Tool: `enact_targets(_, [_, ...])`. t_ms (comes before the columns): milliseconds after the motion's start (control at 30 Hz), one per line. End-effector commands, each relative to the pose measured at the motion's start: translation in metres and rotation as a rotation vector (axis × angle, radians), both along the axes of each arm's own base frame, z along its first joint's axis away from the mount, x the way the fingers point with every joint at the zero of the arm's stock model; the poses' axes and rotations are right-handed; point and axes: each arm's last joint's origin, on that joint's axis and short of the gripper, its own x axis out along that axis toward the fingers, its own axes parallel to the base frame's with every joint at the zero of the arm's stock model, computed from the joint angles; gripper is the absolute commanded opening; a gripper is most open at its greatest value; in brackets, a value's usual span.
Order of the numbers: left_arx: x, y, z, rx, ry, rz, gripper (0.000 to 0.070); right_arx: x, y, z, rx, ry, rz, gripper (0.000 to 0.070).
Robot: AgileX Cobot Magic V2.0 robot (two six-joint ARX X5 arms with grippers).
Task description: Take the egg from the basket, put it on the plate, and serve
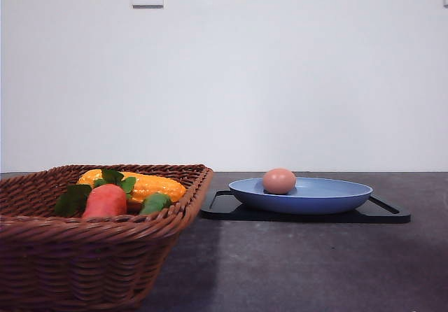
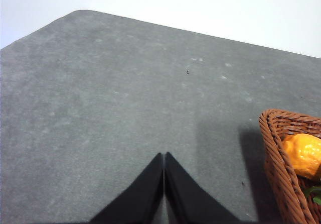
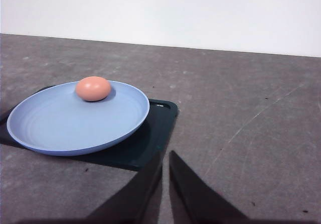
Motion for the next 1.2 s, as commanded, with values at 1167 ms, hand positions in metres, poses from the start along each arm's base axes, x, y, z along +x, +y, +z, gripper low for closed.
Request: enact_targets(1167, [0.0007,0.0001,-0.0068,-0.006,0.023,0.001,0.0,0.0005,-0.0002,-0.001,0.01,-0.004,-0.004,0.0])
